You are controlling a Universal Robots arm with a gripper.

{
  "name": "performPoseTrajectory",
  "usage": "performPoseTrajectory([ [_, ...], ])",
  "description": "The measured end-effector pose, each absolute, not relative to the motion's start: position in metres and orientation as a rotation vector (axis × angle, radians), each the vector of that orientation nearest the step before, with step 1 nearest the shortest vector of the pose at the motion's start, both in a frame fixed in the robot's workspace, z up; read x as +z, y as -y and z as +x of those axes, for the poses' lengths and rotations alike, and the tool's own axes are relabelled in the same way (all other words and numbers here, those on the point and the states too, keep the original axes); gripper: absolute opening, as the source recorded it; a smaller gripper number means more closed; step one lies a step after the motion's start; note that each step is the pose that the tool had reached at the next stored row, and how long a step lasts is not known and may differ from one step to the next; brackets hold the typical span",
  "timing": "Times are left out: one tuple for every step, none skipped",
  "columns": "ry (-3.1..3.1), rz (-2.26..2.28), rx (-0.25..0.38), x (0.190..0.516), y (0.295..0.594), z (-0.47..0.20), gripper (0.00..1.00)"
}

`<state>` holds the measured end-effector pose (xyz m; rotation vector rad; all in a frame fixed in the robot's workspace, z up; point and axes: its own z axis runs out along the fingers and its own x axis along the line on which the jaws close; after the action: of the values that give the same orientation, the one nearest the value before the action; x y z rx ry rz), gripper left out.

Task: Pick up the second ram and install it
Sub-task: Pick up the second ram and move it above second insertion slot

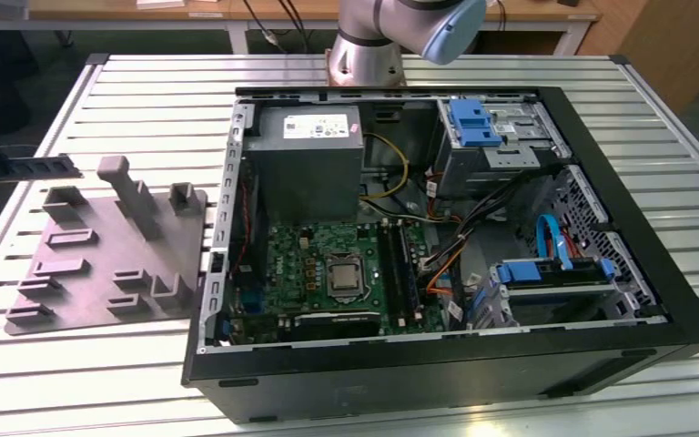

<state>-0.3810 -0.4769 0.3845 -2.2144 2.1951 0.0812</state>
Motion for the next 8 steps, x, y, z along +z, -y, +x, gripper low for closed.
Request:
performPoseTrajectory([
  [-2.195, -2.215, 0.082, 0.384, 0.477, -0.376, 0.14],
  [-2.196, -2.215, 0.083, 0.384, 0.477, -0.372, 0.14],
  [-2.196, -2.215, 0.084, 0.384, 0.477, -0.367, 0.14],
  [-2.197, -2.216, 0.084, 0.384, 0.477, -0.363, 0.14],
  [-2.197, -2.216, 0.085, 0.384, 0.477, -0.358, 0.14],
  [-2.197, -2.216, 0.085, 0.384, 0.477, -0.354, 0.14],
  [-2.197, -2.216, 0.086, 0.384, 0.477, -0.349, 0.14],
  [-2.197, -2.216, 0.086, 0.384, 0.477, -0.345, 0.14],
])
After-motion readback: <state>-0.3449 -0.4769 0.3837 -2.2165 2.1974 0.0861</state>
